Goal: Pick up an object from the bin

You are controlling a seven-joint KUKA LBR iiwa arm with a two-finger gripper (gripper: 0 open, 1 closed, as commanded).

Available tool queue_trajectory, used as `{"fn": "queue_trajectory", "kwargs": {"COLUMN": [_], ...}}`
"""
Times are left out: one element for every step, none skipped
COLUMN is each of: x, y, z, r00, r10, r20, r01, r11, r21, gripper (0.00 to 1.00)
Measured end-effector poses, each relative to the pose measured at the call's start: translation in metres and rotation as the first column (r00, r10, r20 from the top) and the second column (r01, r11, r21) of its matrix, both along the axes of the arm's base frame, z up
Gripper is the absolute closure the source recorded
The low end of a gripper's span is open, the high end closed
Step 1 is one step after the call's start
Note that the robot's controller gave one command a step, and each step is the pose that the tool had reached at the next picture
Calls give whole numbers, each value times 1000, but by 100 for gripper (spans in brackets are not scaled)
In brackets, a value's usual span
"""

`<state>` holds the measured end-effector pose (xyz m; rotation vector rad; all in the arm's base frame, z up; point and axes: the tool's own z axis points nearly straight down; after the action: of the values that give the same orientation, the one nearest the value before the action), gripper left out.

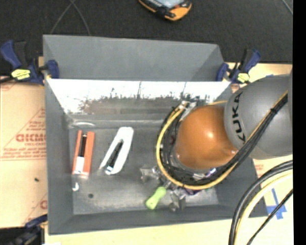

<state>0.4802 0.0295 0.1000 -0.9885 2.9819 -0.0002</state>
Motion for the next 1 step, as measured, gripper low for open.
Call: {"fn": "queue_trajectory", "kwargs": {"x": [1], "y": [-6], "z": [-29], "r00": [965], "r10": [263], "r20": [17], "r01": [-263], "r11": [965], "r21": [-7], "gripper": [0]}}
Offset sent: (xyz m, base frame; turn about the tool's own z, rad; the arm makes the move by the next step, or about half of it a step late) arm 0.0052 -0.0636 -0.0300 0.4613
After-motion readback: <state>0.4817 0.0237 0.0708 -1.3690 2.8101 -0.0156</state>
